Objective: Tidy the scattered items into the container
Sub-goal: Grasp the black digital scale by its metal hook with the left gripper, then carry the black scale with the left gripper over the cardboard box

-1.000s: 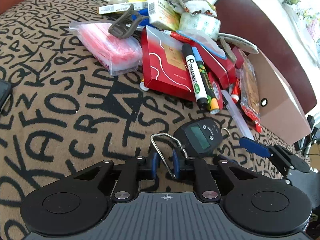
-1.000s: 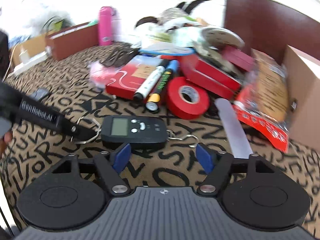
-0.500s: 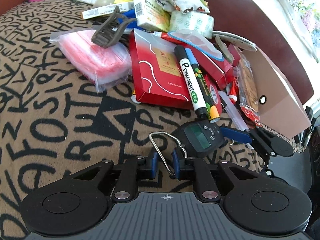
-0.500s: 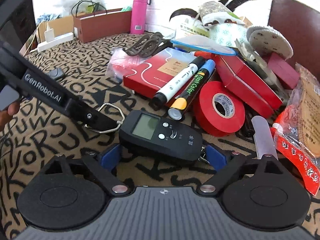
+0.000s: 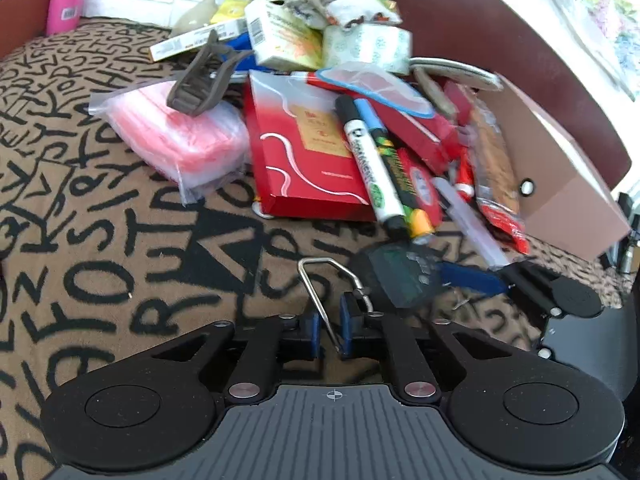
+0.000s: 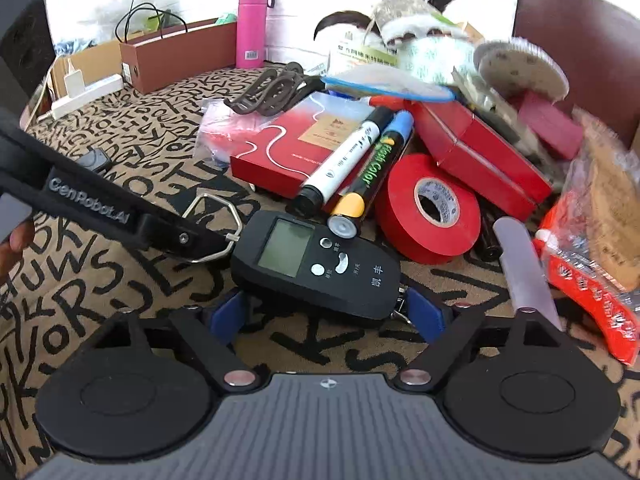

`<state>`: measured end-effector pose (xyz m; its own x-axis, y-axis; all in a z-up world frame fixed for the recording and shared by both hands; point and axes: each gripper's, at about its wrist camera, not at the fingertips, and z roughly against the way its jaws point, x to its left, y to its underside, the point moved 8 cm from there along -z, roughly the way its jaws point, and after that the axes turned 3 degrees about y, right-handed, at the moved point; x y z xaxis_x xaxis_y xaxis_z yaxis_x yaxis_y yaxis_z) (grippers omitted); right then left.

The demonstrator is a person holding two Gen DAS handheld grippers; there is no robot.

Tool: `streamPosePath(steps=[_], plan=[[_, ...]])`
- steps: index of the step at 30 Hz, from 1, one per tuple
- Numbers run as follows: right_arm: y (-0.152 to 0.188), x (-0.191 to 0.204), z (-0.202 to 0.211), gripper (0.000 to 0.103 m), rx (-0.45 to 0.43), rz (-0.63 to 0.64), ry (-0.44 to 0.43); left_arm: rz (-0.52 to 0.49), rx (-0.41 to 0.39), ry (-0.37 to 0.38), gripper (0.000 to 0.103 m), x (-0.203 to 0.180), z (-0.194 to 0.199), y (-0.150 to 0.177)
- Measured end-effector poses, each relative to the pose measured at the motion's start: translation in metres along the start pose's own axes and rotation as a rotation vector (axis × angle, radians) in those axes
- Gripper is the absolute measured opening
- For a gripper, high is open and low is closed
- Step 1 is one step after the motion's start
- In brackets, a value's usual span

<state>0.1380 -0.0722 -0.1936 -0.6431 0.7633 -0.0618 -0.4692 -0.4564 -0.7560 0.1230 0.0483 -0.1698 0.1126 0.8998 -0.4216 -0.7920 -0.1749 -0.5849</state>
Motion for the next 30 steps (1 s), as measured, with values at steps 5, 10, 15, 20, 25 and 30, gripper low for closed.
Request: streamPosePath(steps=[5, 10, 15, 20, 25, 30], plan=[[0.011, 0.004, 0.023, 0.057, -0.009, 0.001, 0.021, -0.039, -0.018, 0.028, 0.013, -0.018, 0.022, 0.008], [0.018, 0.003, 0.034, 0.056, -0.013, -0.024, 0.021, -0.056, -0.004, 0.040, 0.013, -0.029, 0.026, 0.016], [0.023, 0.004, 0.038, 0.074, -0.024, 0.016, 0.054, -0.085, -0.001, 0.046, 0.013, -0.035, 0.030, 0.022], [0.024, 0.003, 0.033, 0.074, -0.032, -0.007, 0.030, -0.077, -0.002, 0.068, 0.013, -0.036, 0.034, 0.021], [0.023, 0.002, 0.038, 0.062, -0.044, -0.035, 0.030, -0.074, -0.020, 0.088, 0.013, -0.042, 0.041, 0.012], [0.020, -0.010, 0.061, 0.057, -0.088, -0.046, 0.060, -0.114, -0.046, 0.136, 0.013, -0.068, 0.047, -0.003]])
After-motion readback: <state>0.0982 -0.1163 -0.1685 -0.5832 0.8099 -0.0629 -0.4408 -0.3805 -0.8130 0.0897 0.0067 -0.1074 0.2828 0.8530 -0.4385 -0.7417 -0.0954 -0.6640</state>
